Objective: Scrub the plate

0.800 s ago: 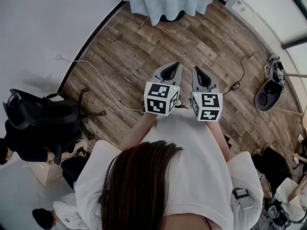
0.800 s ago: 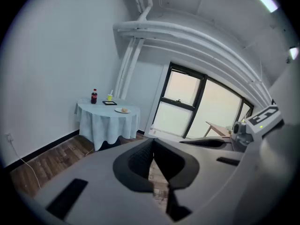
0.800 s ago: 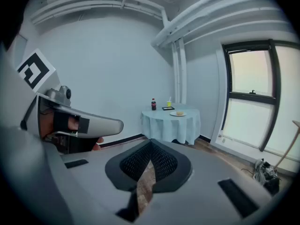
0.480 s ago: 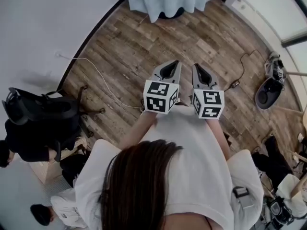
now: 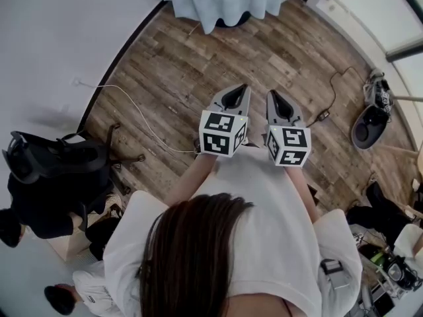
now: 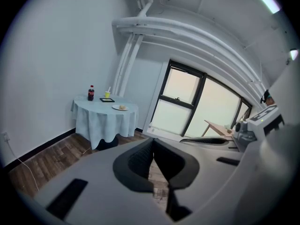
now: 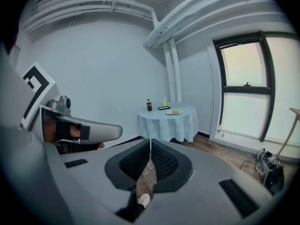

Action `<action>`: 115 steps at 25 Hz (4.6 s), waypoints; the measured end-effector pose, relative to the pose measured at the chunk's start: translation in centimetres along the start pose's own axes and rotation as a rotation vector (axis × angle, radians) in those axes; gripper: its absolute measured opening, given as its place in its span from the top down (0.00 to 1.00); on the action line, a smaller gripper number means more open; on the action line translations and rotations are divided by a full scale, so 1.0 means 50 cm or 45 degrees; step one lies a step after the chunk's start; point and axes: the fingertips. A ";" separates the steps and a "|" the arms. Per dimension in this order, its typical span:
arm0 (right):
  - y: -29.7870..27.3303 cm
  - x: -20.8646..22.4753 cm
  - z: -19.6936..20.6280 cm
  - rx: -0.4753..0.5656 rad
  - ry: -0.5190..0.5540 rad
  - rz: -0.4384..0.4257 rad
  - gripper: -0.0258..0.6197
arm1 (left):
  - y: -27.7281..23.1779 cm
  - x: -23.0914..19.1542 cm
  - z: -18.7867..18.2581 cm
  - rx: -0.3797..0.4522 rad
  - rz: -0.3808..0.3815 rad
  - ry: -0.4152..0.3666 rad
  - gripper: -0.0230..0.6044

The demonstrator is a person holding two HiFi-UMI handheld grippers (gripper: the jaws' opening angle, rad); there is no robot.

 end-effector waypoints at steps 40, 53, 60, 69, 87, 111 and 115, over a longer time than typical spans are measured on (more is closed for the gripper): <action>-0.301 0.044 -0.241 -0.023 -0.056 0.138 0.90 | -0.192 -0.276 -0.266 -0.031 0.147 -0.102 0.95; -0.370 0.021 -0.290 -0.012 -0.086 0.175 0.90 | -0.210 -0.352 -0.296 -0.052 0.184 -0.122 0.95; -0.380 0.011 -0.293 -0.016 -0.098 0.188 0.90 | -0.205 -0.376 -0.289 -0.058 0.189 -0.103 0.95; -0.402 0.019 -0.292 -0.044 -0.096 0.179 0.90 | -0.220 -0.401 -0.285 -0.075 0.168 -0.074 0.95; -0.490 0.141 -0.360 -0.072 -0.052 0.063 0.90 | -0.329 -0.410 -0.366 -0.071 0.046 -0.005 0.95; -0.627 0.361 -0.479 -0.108 -0.019 -0.082 0.90 | -0.524 -0.405 -0.521 -0.062 -0.099 0.084 0.95; -0.638 0.383 -0.499 -0.100 0.007 -0.108 0.90 | -0.543 -0.403 -0.536 -0.052 -0.128 0.099 0.95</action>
Point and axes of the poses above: the fingertips, and each gripper's own axes: y backward along the fingers, x to its right, z out of its underside, and after that the axes turned 11 degrees about -x, right-handed
